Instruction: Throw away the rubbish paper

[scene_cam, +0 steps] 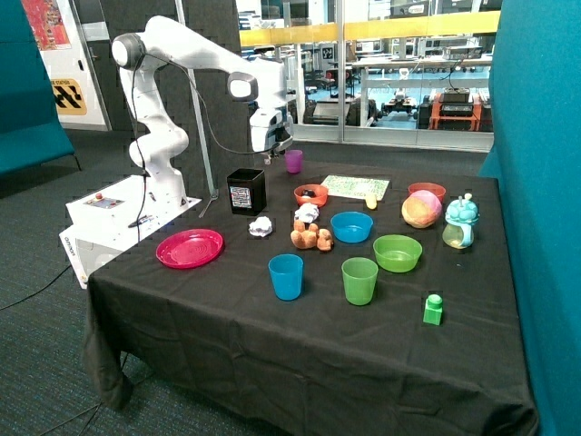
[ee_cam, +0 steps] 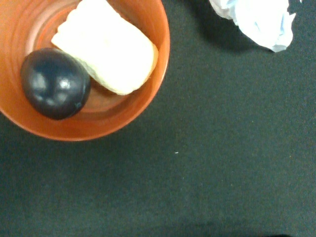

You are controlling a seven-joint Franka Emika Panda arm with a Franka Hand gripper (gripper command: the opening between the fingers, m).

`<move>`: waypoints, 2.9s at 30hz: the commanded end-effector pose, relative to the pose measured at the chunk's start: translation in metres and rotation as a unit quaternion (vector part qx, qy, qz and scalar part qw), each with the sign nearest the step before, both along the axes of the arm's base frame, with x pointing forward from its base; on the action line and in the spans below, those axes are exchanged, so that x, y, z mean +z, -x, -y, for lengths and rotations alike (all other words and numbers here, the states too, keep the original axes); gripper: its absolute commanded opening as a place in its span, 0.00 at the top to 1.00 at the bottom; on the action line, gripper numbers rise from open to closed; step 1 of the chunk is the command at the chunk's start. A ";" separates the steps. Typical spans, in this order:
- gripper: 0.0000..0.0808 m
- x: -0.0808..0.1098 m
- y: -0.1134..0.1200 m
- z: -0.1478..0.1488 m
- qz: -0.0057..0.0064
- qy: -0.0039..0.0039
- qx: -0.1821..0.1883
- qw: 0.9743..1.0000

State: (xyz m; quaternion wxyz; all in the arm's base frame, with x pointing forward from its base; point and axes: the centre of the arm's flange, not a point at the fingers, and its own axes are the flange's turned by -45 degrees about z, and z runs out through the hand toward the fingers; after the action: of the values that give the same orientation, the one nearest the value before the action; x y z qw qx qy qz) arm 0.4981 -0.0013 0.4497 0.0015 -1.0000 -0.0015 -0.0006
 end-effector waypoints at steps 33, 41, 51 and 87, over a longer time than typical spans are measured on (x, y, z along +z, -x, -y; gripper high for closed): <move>0.20 -0.035 -0.061 0.035 0.000 0.002 0.150 0.989; 0.14 -0.056 -0.079 0.034 0.000 0.002 0.147 0.989; 0.05 -0.071 -0.098 0.033 0.000 0.002 0.141 0.990; 0.00 -0.109 -0.114 0.036 0.000 0.002 0.134 0.991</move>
State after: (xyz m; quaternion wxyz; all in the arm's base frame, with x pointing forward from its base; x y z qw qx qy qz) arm 0.6147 -0.0359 0.3497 0.0007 -0.9903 -0.1387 0.0035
